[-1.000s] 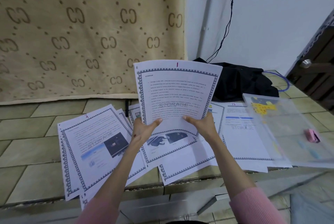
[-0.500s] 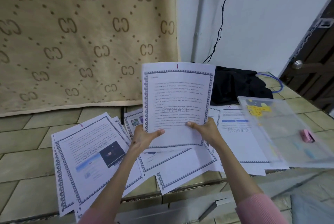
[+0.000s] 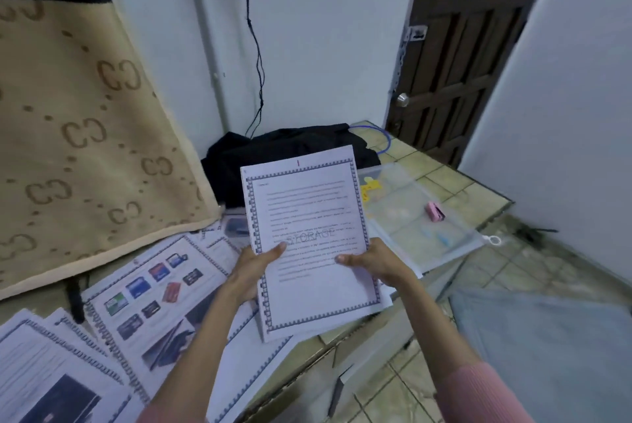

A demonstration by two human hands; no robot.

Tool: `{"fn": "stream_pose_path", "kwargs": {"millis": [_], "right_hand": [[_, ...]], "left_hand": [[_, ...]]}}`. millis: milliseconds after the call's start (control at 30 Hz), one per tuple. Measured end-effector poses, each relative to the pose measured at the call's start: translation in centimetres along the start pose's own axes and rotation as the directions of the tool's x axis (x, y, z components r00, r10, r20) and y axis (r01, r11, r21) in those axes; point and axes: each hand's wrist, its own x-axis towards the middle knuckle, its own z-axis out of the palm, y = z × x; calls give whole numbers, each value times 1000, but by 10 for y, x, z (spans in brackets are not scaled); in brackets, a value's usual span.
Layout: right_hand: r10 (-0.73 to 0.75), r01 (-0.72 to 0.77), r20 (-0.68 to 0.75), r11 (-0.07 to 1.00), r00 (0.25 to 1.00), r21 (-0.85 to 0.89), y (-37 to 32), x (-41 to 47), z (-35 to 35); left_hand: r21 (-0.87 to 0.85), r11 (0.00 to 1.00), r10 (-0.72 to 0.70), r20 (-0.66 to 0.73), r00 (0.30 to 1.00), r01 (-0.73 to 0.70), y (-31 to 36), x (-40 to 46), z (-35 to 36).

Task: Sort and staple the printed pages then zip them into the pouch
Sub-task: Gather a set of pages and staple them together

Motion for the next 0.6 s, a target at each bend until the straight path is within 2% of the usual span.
{"fn": "stream_pose_path", "kwargs": {"millis": [167,267,300,333,367,400,433,500,600], "right_hand": [[118,-119,11,992,993,43,16,12,-23],[147,-147,2,987,989,62,8,22,-46],[135,-132,-87,991,987,36,4,28,-58],[103,-113,-241,993,965,-27,3,37,-72],[47,-113,-422,985,905,-131,3,47,-88],[-15,-156,-586,958,810,-241,6,57,-103],[-50,-232,-683,920,729,-315,11,66,-116],[26,-416,-719,829,695,-372,23,81,-135],[118,-554,-680,686,724,-471,34,93,-149]], "left_hand": [[136,990,30,21,999,-33,-6,34,20],[179,984,-13,1,1000,13,-12,50,18],[203,979,-27,3,1000,26,-13,53,17],[221,974,-45,6,999,42,-15,57,14],[230,972,-54,15,998,49,-16,59,14],[233,971,-56,21,998,50,-17,60,14],[221,974,-51,29,998,43,-18,60,13],[186,982,-36,31,999,29,-19,60,14],[155,988,-19,41,999,12,-15,57,15]]}}
